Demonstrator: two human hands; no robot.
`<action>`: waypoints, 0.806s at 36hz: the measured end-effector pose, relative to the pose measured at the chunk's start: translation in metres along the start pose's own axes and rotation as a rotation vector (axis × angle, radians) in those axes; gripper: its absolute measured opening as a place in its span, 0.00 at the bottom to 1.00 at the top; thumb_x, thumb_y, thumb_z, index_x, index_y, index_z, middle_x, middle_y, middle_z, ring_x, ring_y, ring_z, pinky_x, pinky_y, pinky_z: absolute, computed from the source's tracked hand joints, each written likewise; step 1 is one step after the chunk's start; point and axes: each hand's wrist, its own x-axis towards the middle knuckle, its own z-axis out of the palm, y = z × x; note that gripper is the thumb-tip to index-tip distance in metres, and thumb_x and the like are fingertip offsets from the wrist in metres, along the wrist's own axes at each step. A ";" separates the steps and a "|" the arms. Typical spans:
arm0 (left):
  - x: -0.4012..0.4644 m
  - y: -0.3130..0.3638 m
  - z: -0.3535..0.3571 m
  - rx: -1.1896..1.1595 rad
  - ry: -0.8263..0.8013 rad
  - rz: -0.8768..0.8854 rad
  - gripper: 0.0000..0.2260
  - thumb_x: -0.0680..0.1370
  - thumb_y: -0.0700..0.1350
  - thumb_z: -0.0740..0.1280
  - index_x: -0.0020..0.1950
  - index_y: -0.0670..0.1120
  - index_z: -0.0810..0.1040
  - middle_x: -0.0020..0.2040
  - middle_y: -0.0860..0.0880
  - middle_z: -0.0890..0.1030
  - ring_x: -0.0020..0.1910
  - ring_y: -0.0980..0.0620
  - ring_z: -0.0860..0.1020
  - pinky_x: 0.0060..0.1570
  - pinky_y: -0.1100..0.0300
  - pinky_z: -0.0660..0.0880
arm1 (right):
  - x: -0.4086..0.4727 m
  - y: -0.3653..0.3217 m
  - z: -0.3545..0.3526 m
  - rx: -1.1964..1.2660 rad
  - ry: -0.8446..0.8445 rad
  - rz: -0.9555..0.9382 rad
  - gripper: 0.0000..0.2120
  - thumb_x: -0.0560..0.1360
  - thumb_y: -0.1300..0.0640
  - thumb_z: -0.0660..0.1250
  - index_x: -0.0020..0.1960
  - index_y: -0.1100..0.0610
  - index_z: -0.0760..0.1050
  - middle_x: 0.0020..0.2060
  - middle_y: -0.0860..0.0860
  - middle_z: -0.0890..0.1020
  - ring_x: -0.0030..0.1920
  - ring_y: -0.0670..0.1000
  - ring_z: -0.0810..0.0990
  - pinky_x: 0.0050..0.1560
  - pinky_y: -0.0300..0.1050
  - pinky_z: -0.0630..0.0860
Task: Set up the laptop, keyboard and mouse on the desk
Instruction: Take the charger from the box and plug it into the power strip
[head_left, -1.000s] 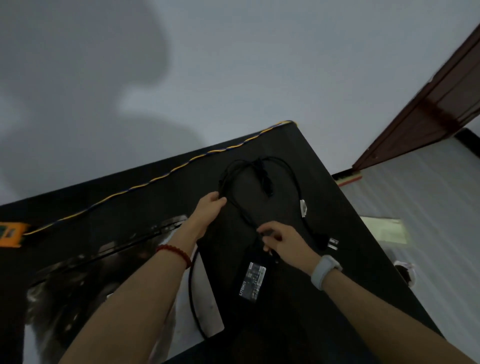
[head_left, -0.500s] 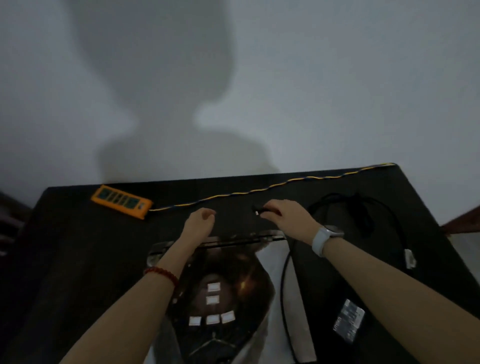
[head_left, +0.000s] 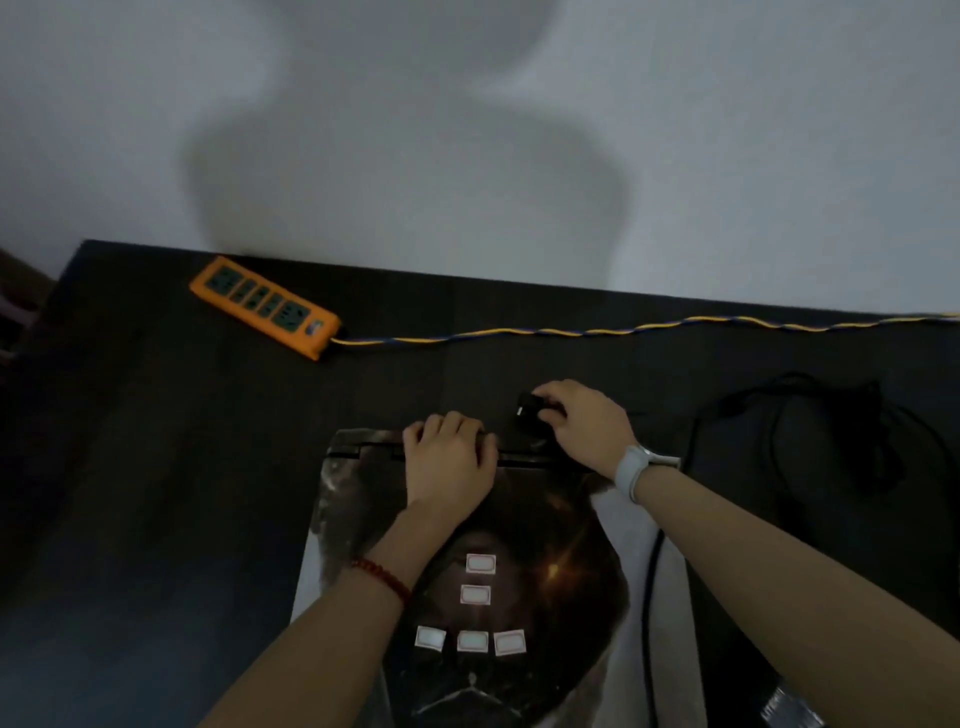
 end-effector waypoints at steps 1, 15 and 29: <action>0.000 0.001 0.002 0.013 0.025 0.005 0.13 0.77 0.51 0.59 0.52 0.47 0.78 0.51 0.49 0.80 0.53 0.48 0.75 0.58 0.51 0.64 | -0.001 0.002 0.003 -0.003 0.009 -0.007 0.14 0.76 0.56 0.62 0.61 0.51 0.73 0.57 0.52 0.78 0.58 0.54 0.76 0.56 0.50 0.72; 0.002 0.041 0.022 -0.065 0.016 0.229 0.14 0.77 0.50 0.58 0.55 0.47 0.78 0.50 0.49 0.80 0.51 0.49 0.76 0.53 0.52 0.69 | -0.020 0.054 -0.018 -0.102 0.014 -0.007 0.14 0.76 0.58 0.62 0.60 0.52 0.76 0.53 0.51 0.79 0.55 0.54 0.77 0.52 0.49 0.74; 0.003 0.049 0.027 -0.037 0.064 0.169 0.12 0.76 0.50 0.58 0.46 0.46 0.79 0.43 0.48 0.80 0.45 0.50 0.77 0.52 0.52 0.69 | -0.016 0.043 -0.017 -0.094 -0.062 -0.032 0.16 0.76 0.59 0.61 0.63 0.50 0.74 0.56 0.53 0.78 0.59 0.56 0.74 0.57 0.52 0.72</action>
